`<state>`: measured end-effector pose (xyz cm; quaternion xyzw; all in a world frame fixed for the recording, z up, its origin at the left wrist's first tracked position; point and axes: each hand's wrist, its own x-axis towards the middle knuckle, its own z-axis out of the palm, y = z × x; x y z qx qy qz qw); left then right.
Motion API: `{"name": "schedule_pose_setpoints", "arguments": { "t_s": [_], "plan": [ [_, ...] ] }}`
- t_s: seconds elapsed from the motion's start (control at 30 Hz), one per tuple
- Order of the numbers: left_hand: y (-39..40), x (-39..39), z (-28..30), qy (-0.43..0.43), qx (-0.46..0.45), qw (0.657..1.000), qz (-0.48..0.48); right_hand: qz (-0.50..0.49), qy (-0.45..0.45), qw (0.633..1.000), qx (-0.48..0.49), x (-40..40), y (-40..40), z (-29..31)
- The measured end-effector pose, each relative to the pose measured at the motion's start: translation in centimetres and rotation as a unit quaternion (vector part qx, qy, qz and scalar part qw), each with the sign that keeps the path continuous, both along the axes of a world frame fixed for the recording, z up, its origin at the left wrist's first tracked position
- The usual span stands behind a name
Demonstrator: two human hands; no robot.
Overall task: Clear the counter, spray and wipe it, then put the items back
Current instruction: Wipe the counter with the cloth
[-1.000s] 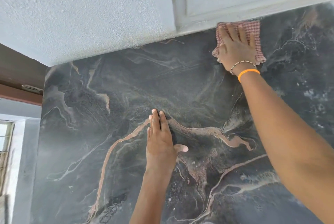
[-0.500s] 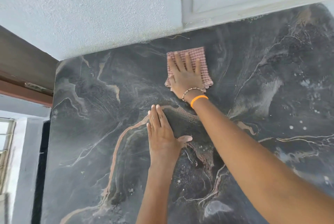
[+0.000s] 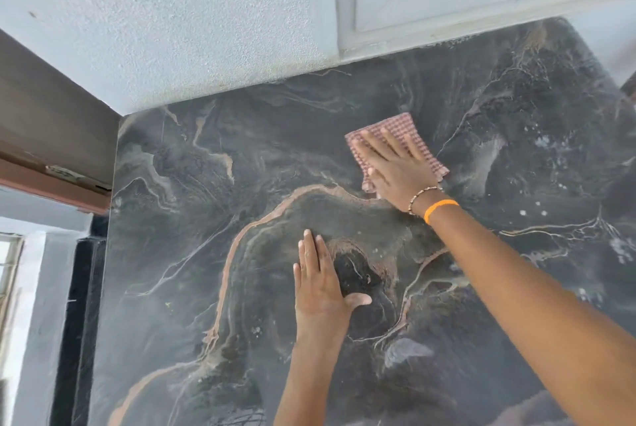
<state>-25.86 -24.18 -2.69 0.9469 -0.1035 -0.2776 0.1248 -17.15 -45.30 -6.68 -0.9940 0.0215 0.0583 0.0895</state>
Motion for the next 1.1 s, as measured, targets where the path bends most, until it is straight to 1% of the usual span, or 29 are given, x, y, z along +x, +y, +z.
{"name": "schedule_pose_setpoints", "arguments": {
  "t_s": [0.07, 0.13, 0.23, 0.3, 0.37, 0.47, 0.53, 0.6, 0.67, 0.77, 0.83, 0.9, 1.0, 1.1],
  "plan": [
    [-0.1, 0.0, -0.1, -0.001, 0.03, 0.999, -0.017, -0.106, 0.012, 0.994, 0.002, -1.5, -3.9, 0.2],
    [-0.1, 0.2, -0.2, -0.006, 0.046, 0.999, -0.026, -0.196, 0.012, 0.981, 0.007, -3.2, -6.4, 0.2],
    [-0.2, 0.1, -0.2, -0.013, 0.054, 0.998, -0.032, -0.301, 0.002, 0.954, 0.006, -5.5, -6.4, -0.1],
    [-0.2, 0.1, -0.3, -0.021, 0.053, 0.998, -0.033, -0.344, 0.013, 0.939, 0.011, -6.1, -4.5, -0.2],
    [-0.1, 0.0, -0.5, -0.021, 0.047, 0.998, -0.029, -0.337, 0.03, 0.941, 0.012, -6.3, -1.9, -0.2],
    [-0.2, -0.1, -0.7, -0.028, 0.044, 0.998, -0.026, -0.271, 0.029, 0.962, 0.019, -5.4, 2.6, -0.1],
    [-0.2, 0.0, -0.8, -0.038, 0.035, 0.998, -0.026, -0.202, 0.025, 0.979, 0.023, -4.4, 5.8, 0.2],
    [0.1, 0.0, -1.0, -0.046, 0.017, 0.999, -0.02, -0.101, 0.025, 0.994, 0.015, -4.0, 8.7, 0.3],
    [0.5, -0.3, -1.0, -0.044, -0.009, 0.999, -0.015, -0.011, 0.031, 0.999, 0.01, -4.8, 10.1, 0.2],
    [0.7, -1.3, -0.7, -0.052, -0.01, 0.999, 0.003, 0.046, 0.02, 0.999, 0.001, -7.4, 8.7, -0.1],
    [-0.2, -2.1, -0.4, -0.065, -0.013, 0.998, 0.005, 0.054, 0.014, 0.998, -0.01, -8.9, 6.2, -0.2],
    [-2.3, -3.0, 0.0, -0.076, -0.029, 0.997, -0.012, 0.038, 0.017, 0.999, -0.021, -10.3, 2.9, -0.1],
    [-6.9, -3.8, 0.6, -0.07, -0.058, 0.994, -0.062, -0.023, 0.029, 0.999, -0.024, -12.3, -3.8, -0.1],
    [-11.3, -4.2, 0.6, -0.081, -0.04, 0.986, -0.137, -0.112, 0.041, 0.993, -0.011, -14.5, -11.5, -0.2]
  ]
}}
